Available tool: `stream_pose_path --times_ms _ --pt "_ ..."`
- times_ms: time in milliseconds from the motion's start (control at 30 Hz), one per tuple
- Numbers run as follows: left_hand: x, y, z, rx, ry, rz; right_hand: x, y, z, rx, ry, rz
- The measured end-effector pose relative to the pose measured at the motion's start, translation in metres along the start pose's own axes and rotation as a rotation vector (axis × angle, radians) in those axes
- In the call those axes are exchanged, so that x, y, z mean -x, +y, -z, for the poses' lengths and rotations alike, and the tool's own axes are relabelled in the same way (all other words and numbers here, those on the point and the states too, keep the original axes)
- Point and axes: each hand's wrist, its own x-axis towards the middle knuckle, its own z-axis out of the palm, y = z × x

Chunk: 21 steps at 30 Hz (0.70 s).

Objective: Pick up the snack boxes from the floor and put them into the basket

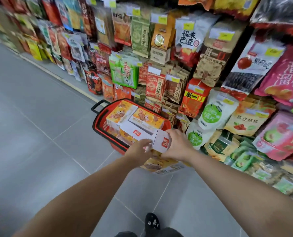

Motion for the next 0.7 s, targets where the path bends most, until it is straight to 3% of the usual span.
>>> stream_pose_path --times_ms 267,567,700 --pt "-0.076 -0.044 0.052 0.172 0.041 0.213 -0.115 -0.046 -0.012 0.016 -0.097 -0.026" --pt "-0.181 -0.136 0.158 0.181 -0.096 0.336 -0.243 -0.132 -0.047 -0.051 -0.156 -0.117" --pt "-0.227 -0.16 0.211 0.09 -0.144 0.306 -0.298 -0.17 -0.055 -0.079 -0.168 -0.161"
